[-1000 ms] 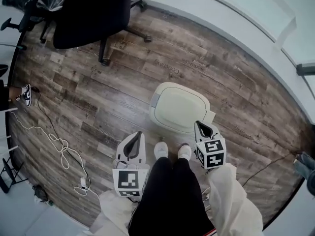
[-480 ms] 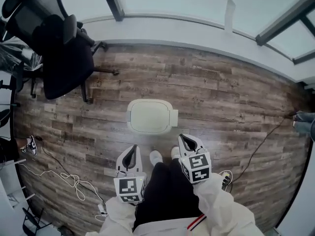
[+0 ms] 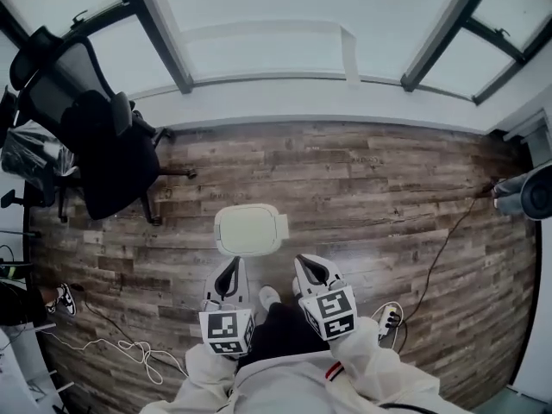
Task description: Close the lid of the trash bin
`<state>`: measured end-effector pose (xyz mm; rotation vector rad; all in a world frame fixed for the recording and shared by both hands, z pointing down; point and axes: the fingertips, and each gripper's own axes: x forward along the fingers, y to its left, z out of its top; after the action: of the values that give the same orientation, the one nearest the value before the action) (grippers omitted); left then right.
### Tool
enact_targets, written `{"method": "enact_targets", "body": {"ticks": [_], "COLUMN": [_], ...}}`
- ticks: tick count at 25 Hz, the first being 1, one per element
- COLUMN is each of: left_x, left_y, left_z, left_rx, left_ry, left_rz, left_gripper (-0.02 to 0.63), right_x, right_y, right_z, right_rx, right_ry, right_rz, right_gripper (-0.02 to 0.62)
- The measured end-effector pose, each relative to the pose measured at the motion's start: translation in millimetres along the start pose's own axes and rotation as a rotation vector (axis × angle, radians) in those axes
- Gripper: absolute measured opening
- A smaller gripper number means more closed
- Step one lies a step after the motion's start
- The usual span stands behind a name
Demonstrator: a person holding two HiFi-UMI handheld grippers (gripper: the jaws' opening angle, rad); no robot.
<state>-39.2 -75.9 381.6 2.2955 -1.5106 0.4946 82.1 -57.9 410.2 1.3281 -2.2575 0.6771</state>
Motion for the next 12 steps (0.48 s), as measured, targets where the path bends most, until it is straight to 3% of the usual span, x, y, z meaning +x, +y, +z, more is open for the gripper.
{"method": "enact_targets", "body": {"ticks": [6,12], "left_x": [-34.2,-56.3], "left_y": [-3.8,-11.2], "left_z": [40.7,58.1], "left_rx": [-0.002,0.002], "left_ry": [-0.054,-0.075], "left_rz": [0.05,0.078], "left_gripper": [0.005,0.005], "right_x": [-36.7,-66.0], "right_y": [8.3,8.3], "right_z": [45.0,66.9], "right_rx": [-0.027,-0.046], "right_ry": [-0.07,-0.102], "right_rz": [0.001,0.015], "right_gripper": [0.023,0.023]}}
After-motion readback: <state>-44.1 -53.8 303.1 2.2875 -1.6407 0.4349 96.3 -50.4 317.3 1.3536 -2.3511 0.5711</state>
